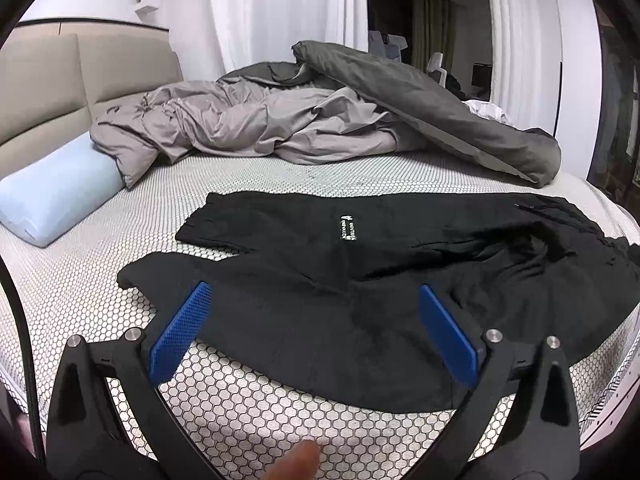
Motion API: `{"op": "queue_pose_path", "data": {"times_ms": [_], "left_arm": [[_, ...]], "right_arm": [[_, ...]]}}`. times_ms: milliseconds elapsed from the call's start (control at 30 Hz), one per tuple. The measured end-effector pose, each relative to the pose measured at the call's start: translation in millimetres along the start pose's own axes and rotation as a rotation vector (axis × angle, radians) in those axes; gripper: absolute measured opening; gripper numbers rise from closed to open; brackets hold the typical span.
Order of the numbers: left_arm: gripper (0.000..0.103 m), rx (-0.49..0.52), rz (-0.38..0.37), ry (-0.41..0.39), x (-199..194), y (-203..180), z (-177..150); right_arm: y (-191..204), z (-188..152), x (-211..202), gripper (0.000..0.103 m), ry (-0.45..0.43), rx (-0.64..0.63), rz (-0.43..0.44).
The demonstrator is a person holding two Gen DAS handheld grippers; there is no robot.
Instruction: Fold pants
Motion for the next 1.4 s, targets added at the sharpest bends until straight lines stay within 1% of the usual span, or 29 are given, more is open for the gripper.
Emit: {"op": "queue_pose_path", "data": {"times_ms": [133, 267, 367, 467, 533, 600, 633, 700, 733, 767, 867, 900, 933, 967, 1000, 1033, 1100, 1167, 1233, 1267, 1333, 1400], "left_arm": [[0.102, -0.044, 0.012, 0.042, 5.1, 17.8, -6.0], [0.102, -0.112, 0.031, 0.107, 6.8, 43.9, -23.2], [0.102, -0.21, 0.037, 0.165, 6.4, 68.0, -38.1], [0.102, -0.283, 0.056, 0.216, 8.5, 89.0, -52.0], [0.099, -0.347, 0.045, 0.244, 10.2, 101.5, -60.5], [0.091, -0.412, 0.019, 0.277, 15.4, 110.7, -68.6], [0.09, -0.435, 0.015, 0.292, 18.7, 114.7, -71.9], [0.083, -0.495, 0.012, 0.324, 28.6, 123.2, -77.0], [0.081, -0.522, -0.003, 0.339, 34.8, 125.3, -77.0], [0.076, -0.537, -0.015, 0.351, 43.3, 124.9, -74.4], [0.07, -0.567, -0.022, 0.354, 62.9, 130.3, -64.7], [0.061, -0.581, -0.017, 0.357, 71.7, 133.5, -60.8], [0.056, -0.594, -0.004, 0.362, 78.8, 136.5, -58.1], [0.042, -0.604, 0.013, 0.363, 84.7, 140.3, -55.7], [0.013, -0.603, 0.036, 0.353, 87.9, 145.9, -52.8], [0.002, -0.603, 0.046, 0.344, 88.2, 148.4, -49.5], [0.0, -0.605, 0.033, 0.293, 77.2, 150.0, -37.8], [0.0, -0.557, 0.029, 0.224, 51.8, 148.4, -22.8], [0.0, -0.519, 0.022, 0.19, 23.3, 147.1, -16.4], [0.0, -0.502, 0.024, 0.195, 12.0, 146.1, -17.6], [0.001, -0.487, 0.037, 0.236, -10.5, 148.9, -32.0], [0.001, -0.5, 0.033, 0.318, -25.2, 149.9, -58.9]], "right_arm": [[-11.8, -1.8, -0.7, 0.103, 0.014, 0.027, -0.01], [-23.3, -3.2, -0.9, 0.103, 0.025, 0.053, -0.026], [-27.0, -4.4, -1.5, 0.103, 0.03, 0.06, -0.033], [-26.6, -5.2, -0.8, 0.103, 0.034, 0.056, -0.034], [-24.9, -5.3, -0.1, 0.103, 0.035, 0.052, -0.03], [-23.0, -4.9, -0.4, 0.103, 0.034, 0.05, -0.025], [-21.9, -4.6, -0.3, 0.103, 0.034, 0.05, -0.023], [-20.2, -4.3, 0.8, 0.103, 0.035, 0.051, -0.019], [-19.6, -3.9, 1.3, 0.103, 0.036, 0.053, -0.016], [-19.2, -3.4, 1.6, 0.103, 0.034, 0.055, -0.013], [-17.5, -2.1, 1.4, 0.103, 0.032, 0.057, -0.007], [-17.1, -2.0, 1.2, 0.103, 0.031, 0.056, -0.006], [-16.8, -1.9, 0.9, 0.103, 0.03, 0.054, -0.005], [-17.0, -2.1, 1.3, 0.103, 0.031, 0.052, -0.007], [-17.7, -2.6, 1.3, 0.103, 0.033, 0.052, -0.009], [-18.4, -2.6, 1.7, 0.103, 0.033, 0.053, -0.008], [-20.4, -2.2, 0.5, 0.103, 0.031, 0.057, -0.009], [-24.0, -1.9, -0.1, 0.103, 0.03, 0.064, -0.014], [-28.6, -2.1, -0.4, 0.103, 0.032, 0.076, -0.018], [-30.9, -3.0, -0.3, 0.103, 0.037, 0.08, -0.022], [-34.0, -5.2, -0.5, 0.103, 0.048, 0.089, -0.03], [-37.3, -5.7, -0.8, 0.103, 0.054, 0.096, -0.035]]}}
Point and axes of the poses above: each gripper's, at about its wrist camera, not at the fingertips, and x roughly the way its jaws point, y to its left, z to its top, the point moved 9 cm from there along x, roughly the way its jaws point, and after that the axes turned 15 degrees about -y, right-handed, at the moved point
